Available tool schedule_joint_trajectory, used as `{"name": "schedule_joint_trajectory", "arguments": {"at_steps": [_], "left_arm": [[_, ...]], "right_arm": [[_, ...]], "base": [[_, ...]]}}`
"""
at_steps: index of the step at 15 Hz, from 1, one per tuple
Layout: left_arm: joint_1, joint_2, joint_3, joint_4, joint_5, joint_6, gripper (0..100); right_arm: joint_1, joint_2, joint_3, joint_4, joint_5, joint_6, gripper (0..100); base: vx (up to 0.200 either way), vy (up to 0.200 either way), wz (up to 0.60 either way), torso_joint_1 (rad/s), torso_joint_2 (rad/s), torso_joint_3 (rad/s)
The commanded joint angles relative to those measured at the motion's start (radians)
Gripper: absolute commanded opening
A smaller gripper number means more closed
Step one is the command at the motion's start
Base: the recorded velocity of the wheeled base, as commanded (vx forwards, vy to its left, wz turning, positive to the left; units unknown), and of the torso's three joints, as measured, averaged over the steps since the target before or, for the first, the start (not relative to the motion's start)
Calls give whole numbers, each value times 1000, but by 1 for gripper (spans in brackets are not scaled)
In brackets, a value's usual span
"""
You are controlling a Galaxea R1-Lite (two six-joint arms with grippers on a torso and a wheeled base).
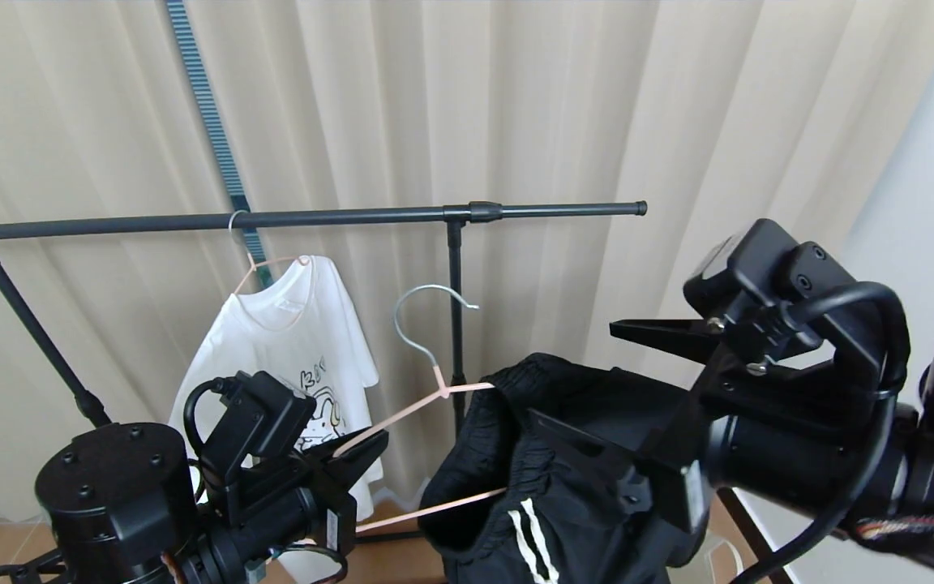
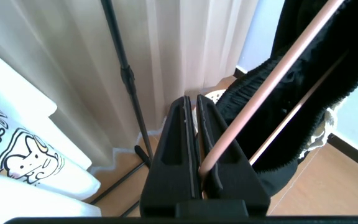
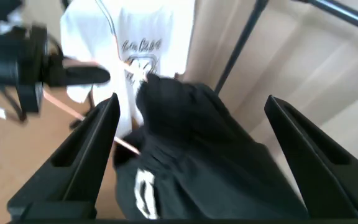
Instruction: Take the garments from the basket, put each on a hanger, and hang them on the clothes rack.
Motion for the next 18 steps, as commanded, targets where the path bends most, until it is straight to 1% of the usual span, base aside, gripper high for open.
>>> {"name": "schedule_joint_trajectory", "arguments": {"at_steps": [1, 2, 3, 4, 5, 6, 7, 8, 9, 10, 12, 16, 18], "left_arm": [[-3, 1, 10, 0, -1, 2, 0], [-4, 1, 13, 0, -1, 3, 0], [-7, 1, 16, 0, -2, 5, 0], [-12, 1, 21, 0, -2, 5, 0], [-26, 1, 27, 0, -2, 16, 0], [-35, 1, 36, 0, -4, 25, 0], [-41, 1, 38, 0, -4, 28, 0], [-56, 1, 45, 0, -4, 31, 0], [-62, 1, 47, 0, -4, 32, 0], [-69, 1, 48, 0, -4, 32, 0], [-72, 3, 47, 0, -4, 32, 0], [-72, 3, 45, 0, -2, 32, 0], [-72, 3, 44, -1, -2, 32, 0]], "right_arm": [[-230, -111, -95, 248, 283, -134, 100], [-282, -108, -139, 331, 375, -183, 100], [-366, -88, -214, 481, 544, -299, 100], [-403, -65, -253, 558, 605, -368, 100], [-445, 1, -328, 705, 660, -519, 100], [-452, 55, -378, 802, 682, -611, 100], [-452, 84, -403, 843, 688, -654, 100], [-452, 152, -461, 919, 695, -752, 100], [-451, 190, -494, 951, 708, -772, 100], [-443, 222, -521, 969, 714, -769, 100], [-400, 253, -527, 966, 717, -757, 100], [-290, 261, -527, 960, 715, -663, 100], [-258, 282, -541, 954, 712, -588, 100]], "base": [[0, 0, 0, 0, 0, 0], [0, 0, 0, 0, 0, 0], [0, 0, 0, 0, 0, 0], [0, 0, 0, 0, 0, 0], [0, 0, 0, 0, 0, 0], [0, 0, 0, 0, 0, 0], [0, 0, 0, 0, 0, 0], [0, 0, 0, 0, 0, 0], [0, 0, 0, 0, 0, 0], [0, 0, 0, 0, 0, 0], [0, 0, 0, 0, 0, 0], [0, 0, 0, 0, 0, 0], [0, 0, 0, 0, 0, 0]]}}
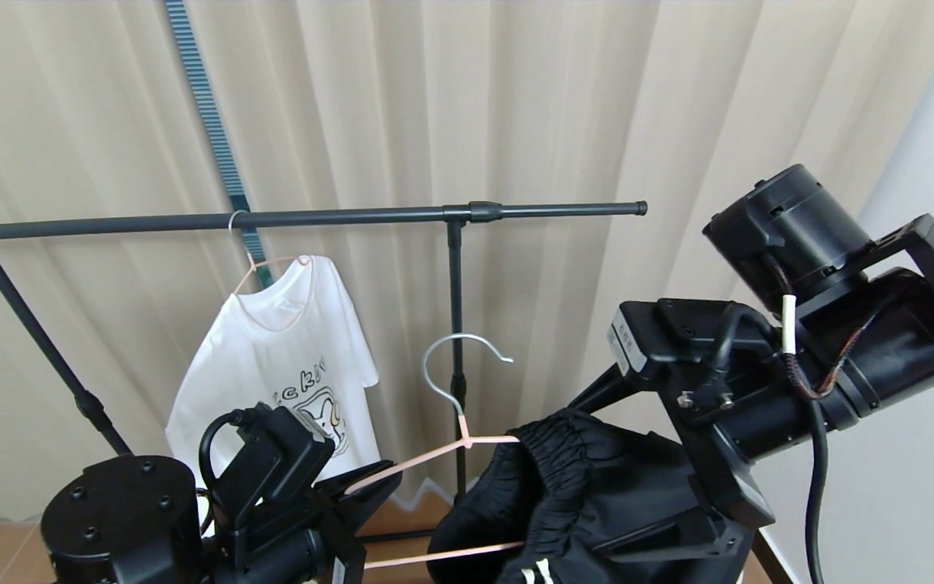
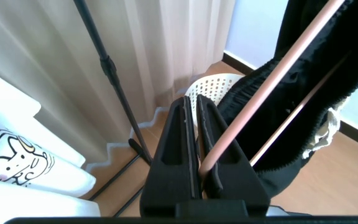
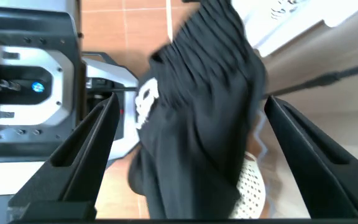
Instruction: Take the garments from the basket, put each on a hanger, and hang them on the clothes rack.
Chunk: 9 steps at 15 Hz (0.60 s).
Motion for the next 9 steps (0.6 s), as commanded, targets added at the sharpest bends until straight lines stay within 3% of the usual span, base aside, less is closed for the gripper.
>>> {"name": "schedule_joint_trajectory", "arguments": {"at_steps": [1, 9], "left_arm": [[0, 1, -1, -1, 1, 0, 0], [0, 0, -3, -1, 1, 0, 0]], "right_arm": [[36, 33, -13, -5, -4, 59, 100], [39, 101, -33, -96, -59, 70, 100]], "base": [[0, 0, 0, 0, 0, 0], [0, 0, 0, 0, 0, 0]]}}
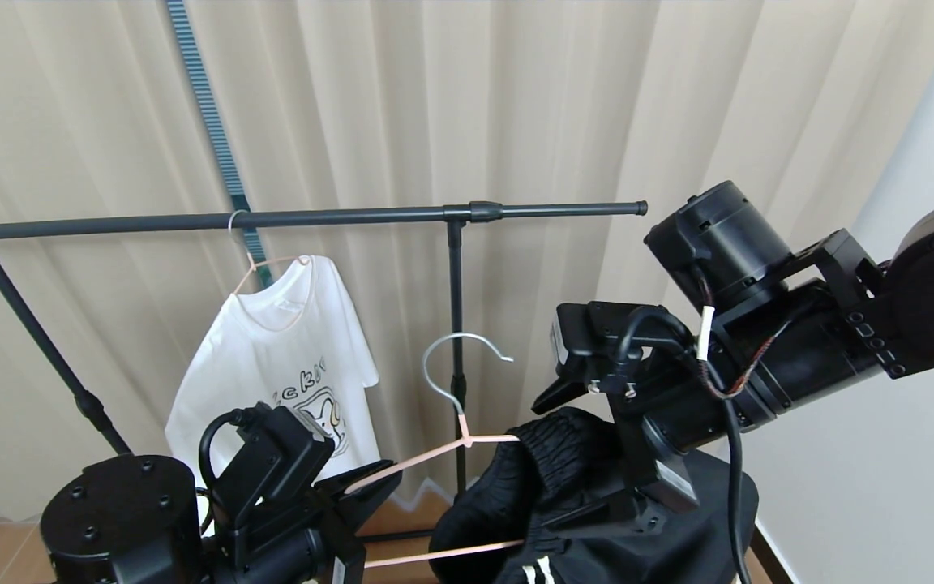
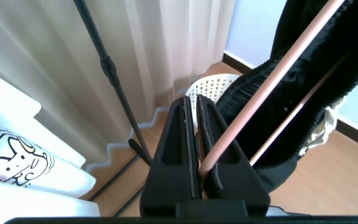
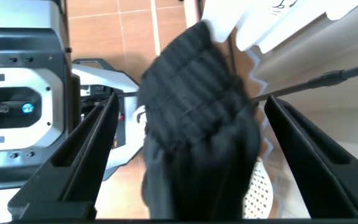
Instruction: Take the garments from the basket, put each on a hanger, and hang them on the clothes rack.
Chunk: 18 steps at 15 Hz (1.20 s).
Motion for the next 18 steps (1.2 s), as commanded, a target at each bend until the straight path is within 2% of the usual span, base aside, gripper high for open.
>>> {"name": "schedule_joint_trajectory", "arguments": {"at_steps": [1, 6, 7, 18], "left_arm": [[0, 0, -1, 0, 0, 0, 0], [0, 0, -1, 0, 2, 0, 0], [0, 0, -1, 0, 2, 0, 0], [0, 1, -6, 0, 2, -3, 0]], "right_arm": [[0, 23, -13, -2, 0, 0, 100], [-1, 28, -19, -2, -1, 0, 100], [-1, 28, -16, -2, -1, 0, 0], [-1, 16, -10, 0, -1, 0, 0]], "base": [[0, 0, 0, 0, 0, 0], [0, 0, 0, 0, 0, 0], [0, 0, 0, 0, 0, 0], [0, 0, 0, 0, 0, 0]]}}
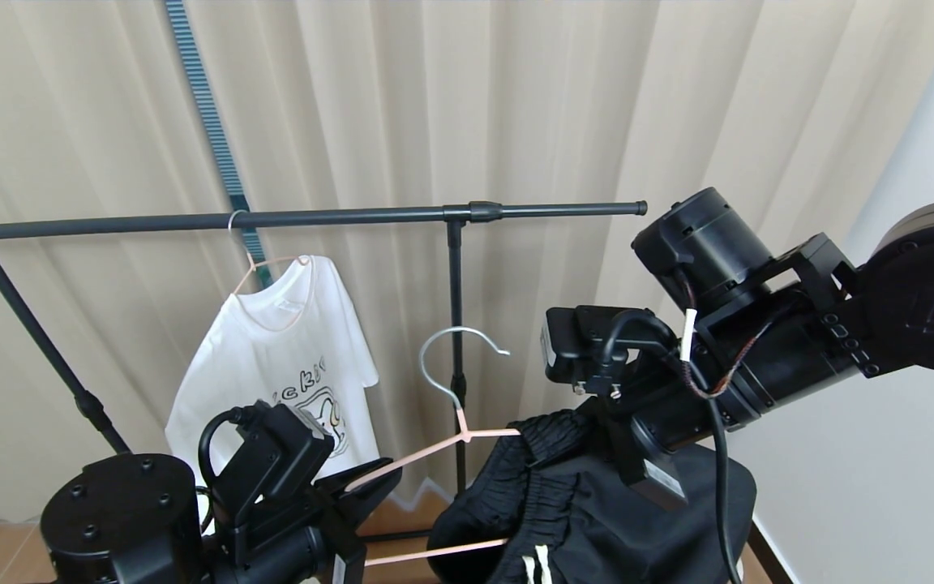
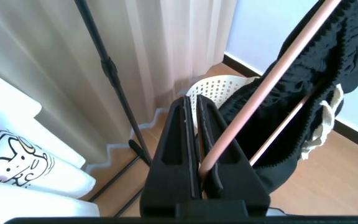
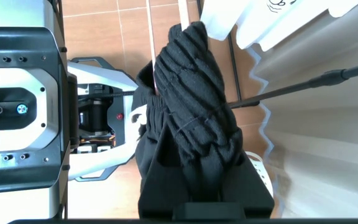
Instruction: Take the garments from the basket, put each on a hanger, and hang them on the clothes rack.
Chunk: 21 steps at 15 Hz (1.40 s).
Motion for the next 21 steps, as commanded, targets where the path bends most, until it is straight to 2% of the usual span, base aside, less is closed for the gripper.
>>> {"name": "schedule_joint_trajectory", "arguments": {"at_steps": [1, 3, 4, 7, 11, 12, 13, 18, 21], "left_arm": [[0, 1, -2, 0, 0, 1, 0], [0, 0, -3, 0, 0, -4, 0], [0, 0, -5, 0, 0, -9, 100], [2, -8, -3, -4, -1, -9, 100], [2, -6, 34, -132, -10, -9, 100], [3, -11, 43, -150, -35, -9, 100], [11, -17, 60, -178, -89, -13, 100], [94, -51, 26, -194, -104, -21, 100], [172, -49, -26, -165, -127, -97, 100]], "right_arm": [[0, -7, 0, 0, 1, 0, 0], [0, -9, 0, 1, 1, 0, 0], [0, -13, 0, 1, 1, 0, 0], [-1, -41, 22, 1, 1, -2, 0], [-18, -47, 36, -2, 1, -2, 0], [-23, -47, 36, -2, 1, -2, 0], [-41, -47, 37, -2, 1, -2, 0], [-124, -96, 82, -19, 1, -11, 0], [-162, -147, 249, -243, 1, -12, 0]], "base": [[0, 0, 0, 0, 0, 0], [0, 0, 0, 0, 0, 0], [0, 0, 0, 0, 0, 0], [0, 0, 0, 0, 0, 0], [0, 0, 0, 0, 0, 0], [0, 0, 0, 0, 0, 0], [0, 0, 0, 0, 0, 0], [0, 0, 0, 0, 0, 0], [0, 0, 0, 0, 0, 0]]}}
